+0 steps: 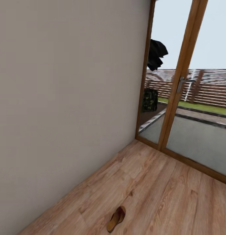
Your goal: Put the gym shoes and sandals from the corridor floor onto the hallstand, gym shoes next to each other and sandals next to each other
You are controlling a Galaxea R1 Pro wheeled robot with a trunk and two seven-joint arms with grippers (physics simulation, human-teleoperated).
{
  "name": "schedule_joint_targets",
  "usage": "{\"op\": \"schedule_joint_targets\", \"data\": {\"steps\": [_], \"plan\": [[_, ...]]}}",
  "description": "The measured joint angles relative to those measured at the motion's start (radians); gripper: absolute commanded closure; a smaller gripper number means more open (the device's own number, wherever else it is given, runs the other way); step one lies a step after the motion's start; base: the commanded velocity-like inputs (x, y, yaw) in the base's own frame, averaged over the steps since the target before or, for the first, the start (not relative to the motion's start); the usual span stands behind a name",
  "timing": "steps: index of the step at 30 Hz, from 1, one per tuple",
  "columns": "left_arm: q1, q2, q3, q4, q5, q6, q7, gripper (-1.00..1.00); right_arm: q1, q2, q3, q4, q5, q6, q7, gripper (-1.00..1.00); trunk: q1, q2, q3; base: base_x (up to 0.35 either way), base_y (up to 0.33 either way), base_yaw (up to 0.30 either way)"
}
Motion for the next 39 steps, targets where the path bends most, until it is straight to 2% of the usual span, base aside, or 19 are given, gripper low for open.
{"op": "schedule_joint_targets", "data": {"steps": [10,19,26,39], "plan": [[0.0,0.0,0.0,-0.001,0.0,0.0,0.0,-1.0,0.0,0.0,0.0,0.0,0.0,0.0,0.0,-1.0,0.0,0.0,0.0,0.297,0.0,0.0],[0.0,0.0,0.0,-0.001,0.0,-0.001,0.0,-1.0,0.0,-0.001,0.0,0.0,0.0,0.0,0.0,-1.0,0.001,0.0,0.0,0.039,0.0,-0.019],[0.0,0.0,0.0,0.0,0.0,0.0,0.0,-1.0,0.0,-0.001,0.0,0.0,0.0,0.0,-0.001,-1.0,0.001,0.0,0.0,0.012,0.009,-0.202],[0.0,0.0,0.0,-0.001,0.0,0.0,0.0,-1.0,0.0,0.0,0.0,0.0,0.0,0.0,-0.001,-1.0,0.0,0.0,0.0,0.123,0.192,-0.056]]}}
